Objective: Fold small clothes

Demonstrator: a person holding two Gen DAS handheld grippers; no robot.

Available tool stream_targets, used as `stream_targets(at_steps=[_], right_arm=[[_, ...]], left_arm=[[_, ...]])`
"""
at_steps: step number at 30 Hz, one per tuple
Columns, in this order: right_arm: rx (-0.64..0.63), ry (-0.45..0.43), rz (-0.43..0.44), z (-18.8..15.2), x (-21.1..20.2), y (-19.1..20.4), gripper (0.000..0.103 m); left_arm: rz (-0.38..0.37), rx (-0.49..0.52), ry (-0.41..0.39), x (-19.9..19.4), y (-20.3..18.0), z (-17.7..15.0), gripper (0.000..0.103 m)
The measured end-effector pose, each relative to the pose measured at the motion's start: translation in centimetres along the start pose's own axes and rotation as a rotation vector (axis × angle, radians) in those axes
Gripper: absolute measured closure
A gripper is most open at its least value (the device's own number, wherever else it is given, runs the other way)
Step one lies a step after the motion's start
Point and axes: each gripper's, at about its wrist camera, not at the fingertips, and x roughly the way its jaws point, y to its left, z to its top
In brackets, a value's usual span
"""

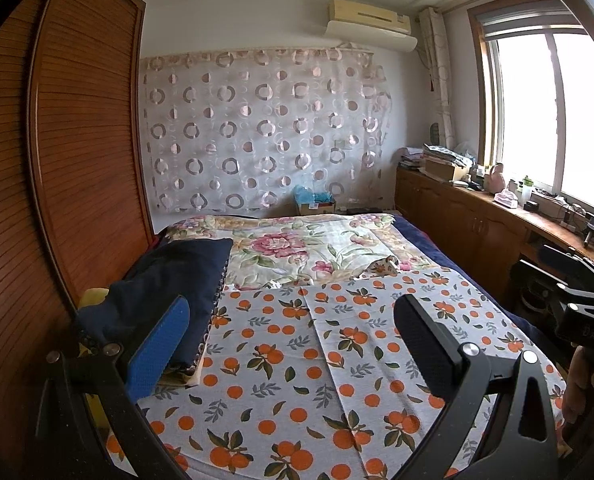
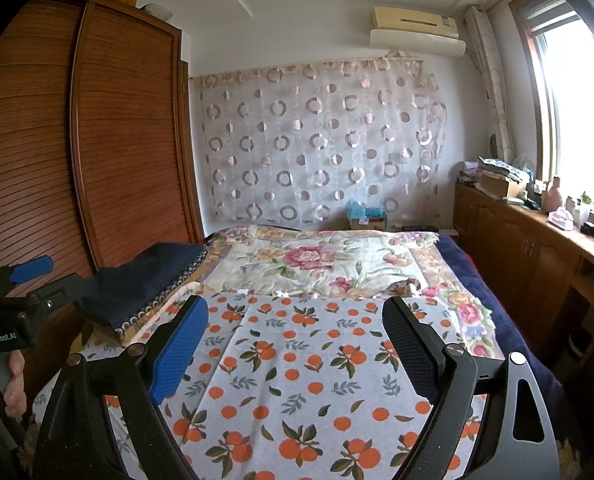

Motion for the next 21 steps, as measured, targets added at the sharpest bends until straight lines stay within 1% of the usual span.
stream_targets(at_steps=[21], right_arm=[[-0.005, 0.003, 0.003, 0.14, 0.01, -0.65, 0.013]], left_arm=[[0.0, 0.0, -0.001, 0.04, 0.14, -0.09, 0.001]])
